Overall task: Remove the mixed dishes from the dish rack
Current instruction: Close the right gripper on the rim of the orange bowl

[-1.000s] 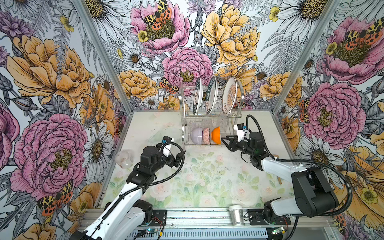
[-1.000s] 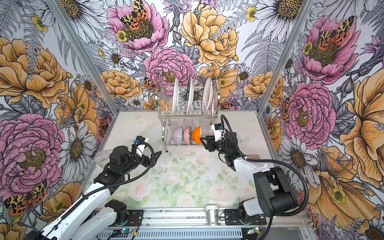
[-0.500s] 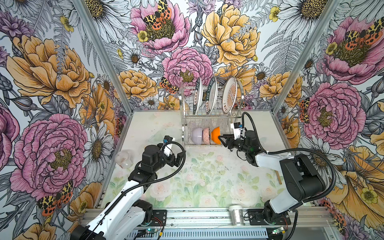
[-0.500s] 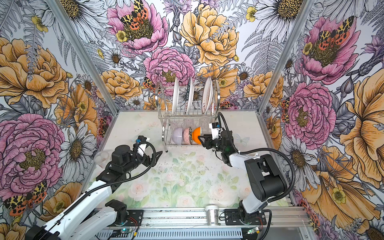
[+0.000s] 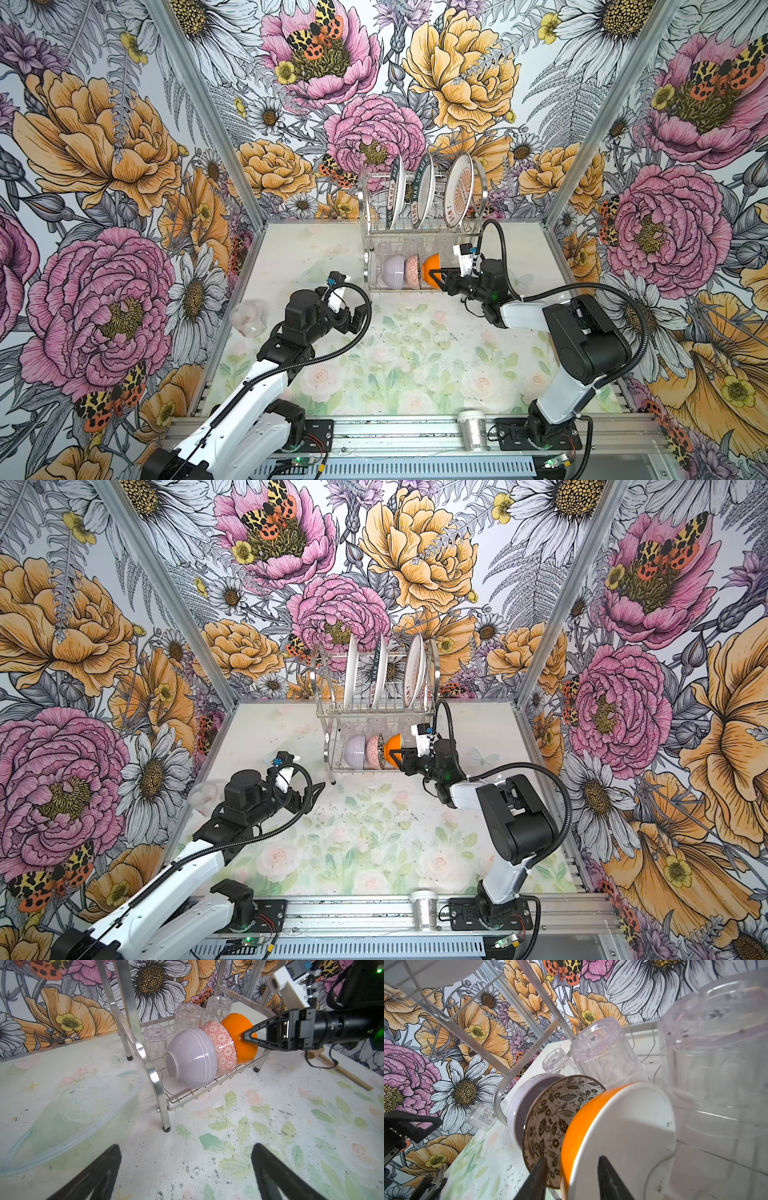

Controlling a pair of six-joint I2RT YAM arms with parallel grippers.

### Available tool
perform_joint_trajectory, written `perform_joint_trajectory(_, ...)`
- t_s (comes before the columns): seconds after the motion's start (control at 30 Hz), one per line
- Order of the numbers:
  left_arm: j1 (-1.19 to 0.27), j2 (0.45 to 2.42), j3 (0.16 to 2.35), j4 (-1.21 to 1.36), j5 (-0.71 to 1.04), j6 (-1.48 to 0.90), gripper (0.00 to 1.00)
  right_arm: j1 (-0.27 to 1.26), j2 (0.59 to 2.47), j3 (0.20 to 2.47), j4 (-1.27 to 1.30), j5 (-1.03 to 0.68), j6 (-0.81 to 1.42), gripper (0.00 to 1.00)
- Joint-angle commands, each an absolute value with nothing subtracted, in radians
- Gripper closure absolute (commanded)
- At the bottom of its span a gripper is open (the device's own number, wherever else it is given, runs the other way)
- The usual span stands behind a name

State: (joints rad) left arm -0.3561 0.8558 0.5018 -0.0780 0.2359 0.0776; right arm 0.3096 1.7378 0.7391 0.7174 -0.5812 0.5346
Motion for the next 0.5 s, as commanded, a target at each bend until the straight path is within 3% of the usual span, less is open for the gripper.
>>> perform_joint_trajectory(0.0,-0.358,0.857,0.514,-0.075,0.222,0.081,0.01,0.319,1.759,0.77,0.77,-0.607,0.551,0.59)
perform_joint_trajectory(0.47,-0.373,0.856,0.51,-0.077,0.186,0.089,0.01,0.327,1.782,0.766,0.823,-0.633,0.578,0.71)
